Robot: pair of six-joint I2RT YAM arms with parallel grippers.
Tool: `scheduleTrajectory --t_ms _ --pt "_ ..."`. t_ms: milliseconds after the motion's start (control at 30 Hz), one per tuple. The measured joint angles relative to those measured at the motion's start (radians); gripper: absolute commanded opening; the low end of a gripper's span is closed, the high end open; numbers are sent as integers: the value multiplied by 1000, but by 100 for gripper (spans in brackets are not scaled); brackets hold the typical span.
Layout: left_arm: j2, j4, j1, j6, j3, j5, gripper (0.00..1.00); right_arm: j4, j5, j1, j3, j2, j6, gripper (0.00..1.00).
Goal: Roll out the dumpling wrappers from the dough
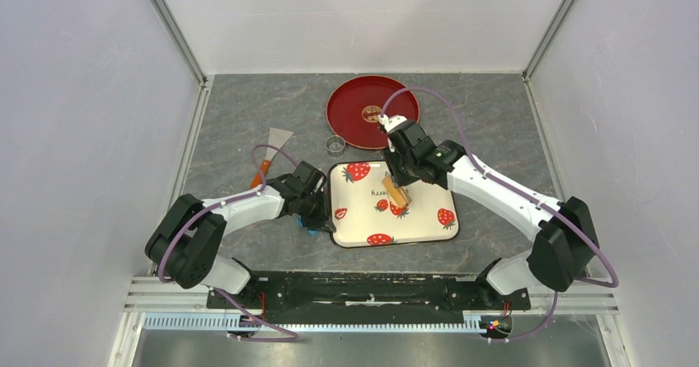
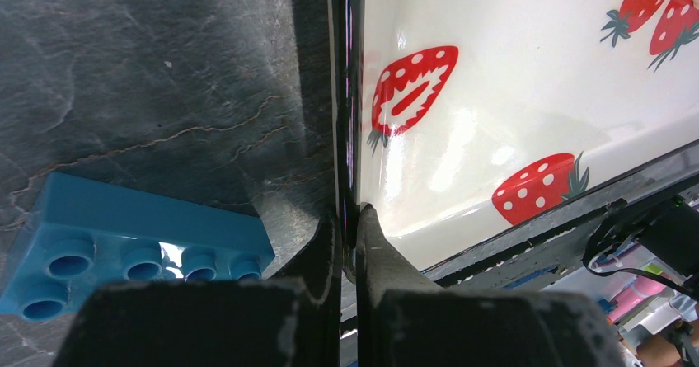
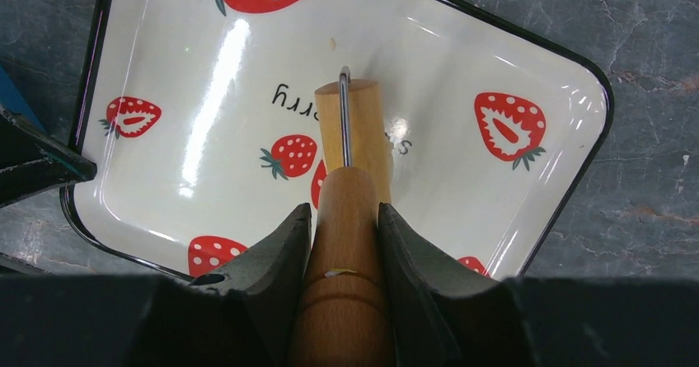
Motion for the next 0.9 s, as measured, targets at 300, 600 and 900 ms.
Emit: scheduleTrajectory --t_ms 300,600,900 --pt "0 0 0 0 0 0 2 82 23 6 -69 -31 19 0" --pt "0 0 0 0 0 0 2 142 29 6 -110 -51 30 0" --pt "0 0 0 0 0 0 2 147 34 6 -121 -61 42 0"
